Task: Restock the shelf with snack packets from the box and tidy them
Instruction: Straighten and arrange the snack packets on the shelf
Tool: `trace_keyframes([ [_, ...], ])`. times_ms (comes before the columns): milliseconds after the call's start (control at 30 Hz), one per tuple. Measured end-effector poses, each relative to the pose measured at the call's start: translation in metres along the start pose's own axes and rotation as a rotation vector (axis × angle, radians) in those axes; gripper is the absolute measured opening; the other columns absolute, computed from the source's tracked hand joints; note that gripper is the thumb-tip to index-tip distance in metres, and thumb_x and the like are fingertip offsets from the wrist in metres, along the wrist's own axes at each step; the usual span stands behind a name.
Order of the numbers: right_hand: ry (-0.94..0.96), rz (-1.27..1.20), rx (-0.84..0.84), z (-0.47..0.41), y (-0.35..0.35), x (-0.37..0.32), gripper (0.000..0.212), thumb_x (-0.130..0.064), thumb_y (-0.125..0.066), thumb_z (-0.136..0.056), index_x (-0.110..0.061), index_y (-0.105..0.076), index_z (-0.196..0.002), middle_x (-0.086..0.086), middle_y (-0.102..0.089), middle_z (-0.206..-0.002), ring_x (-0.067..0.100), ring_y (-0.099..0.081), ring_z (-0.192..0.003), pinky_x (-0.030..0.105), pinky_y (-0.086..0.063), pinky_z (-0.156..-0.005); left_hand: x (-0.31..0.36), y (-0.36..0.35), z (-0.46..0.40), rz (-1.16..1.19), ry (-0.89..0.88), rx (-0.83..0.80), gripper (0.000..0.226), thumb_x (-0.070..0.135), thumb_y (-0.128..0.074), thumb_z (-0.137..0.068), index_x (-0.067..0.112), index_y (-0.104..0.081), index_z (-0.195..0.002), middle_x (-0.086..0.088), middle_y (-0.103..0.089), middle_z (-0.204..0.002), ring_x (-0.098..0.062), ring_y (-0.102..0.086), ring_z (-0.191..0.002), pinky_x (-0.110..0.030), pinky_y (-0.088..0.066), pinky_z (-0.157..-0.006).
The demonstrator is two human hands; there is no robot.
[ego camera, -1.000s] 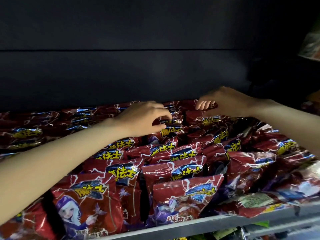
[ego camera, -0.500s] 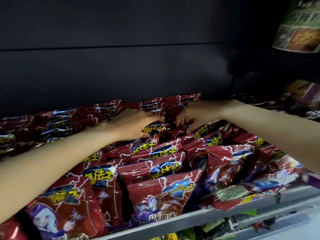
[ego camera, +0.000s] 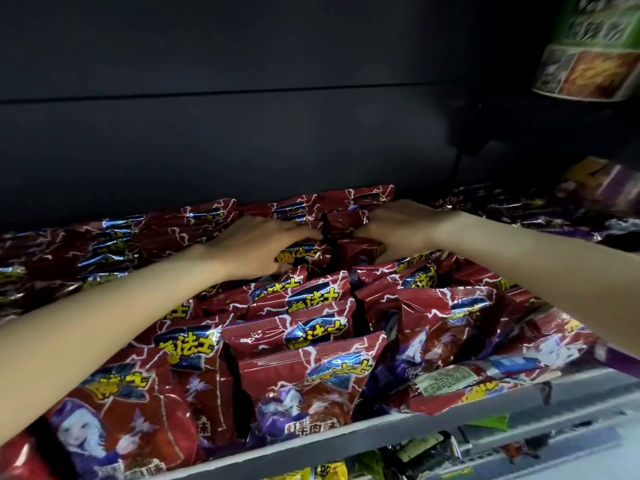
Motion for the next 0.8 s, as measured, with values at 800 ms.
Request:
trace_keyframes([
  [800,0.06,-0.232,0.174,-0.003,0.01,0.01,0.044,-0.032,-0.069,-0.083,-0.027,-0.051,-0.124,-0.007,-0.061,-0.116,0.014,-0.058,-0.105,0.035,-0.047,-0.086,0.018,0.008,-0.033,0.195,-0.069,0.199,0.039,0.033,-0.067,-0.086,0.031,-0.054,-0.122,0.013,-0.062,-0.111,-0.008,-0.059,-0.097,-0.021,-0.034,-0.07],
])
Point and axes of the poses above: each hand's wrist, its own z-axis away from the middle knuckle, its own y-axis out of the back of the hand, x = y × z, the point moved 8 cm from there along -z, towards the middle knuckle
